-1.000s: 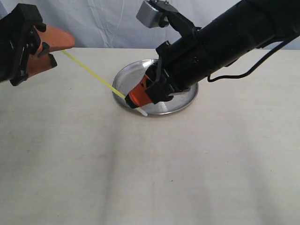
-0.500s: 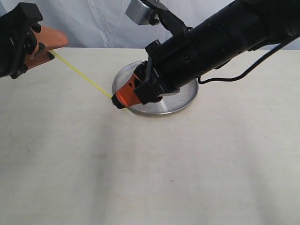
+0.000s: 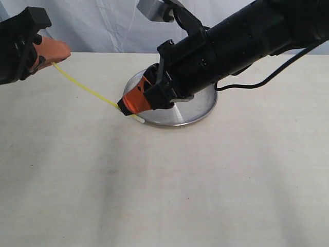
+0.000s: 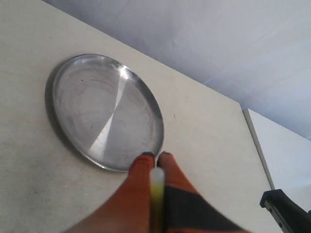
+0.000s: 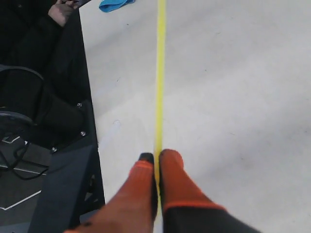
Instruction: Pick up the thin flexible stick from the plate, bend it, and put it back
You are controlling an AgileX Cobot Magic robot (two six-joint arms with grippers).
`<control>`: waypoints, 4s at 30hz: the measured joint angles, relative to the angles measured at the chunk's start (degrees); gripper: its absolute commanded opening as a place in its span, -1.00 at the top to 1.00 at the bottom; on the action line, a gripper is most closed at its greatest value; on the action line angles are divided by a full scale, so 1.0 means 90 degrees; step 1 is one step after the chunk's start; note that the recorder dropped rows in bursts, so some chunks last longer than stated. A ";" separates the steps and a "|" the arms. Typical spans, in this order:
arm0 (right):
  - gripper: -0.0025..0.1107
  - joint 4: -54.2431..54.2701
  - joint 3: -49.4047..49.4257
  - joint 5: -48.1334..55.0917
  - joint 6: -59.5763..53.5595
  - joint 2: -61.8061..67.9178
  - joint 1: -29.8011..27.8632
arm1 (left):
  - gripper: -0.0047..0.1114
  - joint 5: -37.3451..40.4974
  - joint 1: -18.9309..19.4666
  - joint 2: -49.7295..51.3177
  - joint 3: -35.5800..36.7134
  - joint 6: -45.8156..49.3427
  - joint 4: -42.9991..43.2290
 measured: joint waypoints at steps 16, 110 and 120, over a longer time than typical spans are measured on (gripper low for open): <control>0.13 -0.0013 0.0000 0.0037 0.0000 0.0000 0.0000 | 0.92 -0.0034 0.0000 0.0010 0.0000 0.0086 0.0024; 0.96 0.3797 0.0079 -0.3822 0.0466 0.0781 0.1047 | 0.92 -0.1039 -0.0534 0.0013 0.0028 0.1844 -0.1864; 0.96 0.3821 0.0079 -0.3822 0.0668 0.0781 0.1047 | 0.92 -0.1067 -0.0534 0.0013 0.0028 0.1915 -0.1864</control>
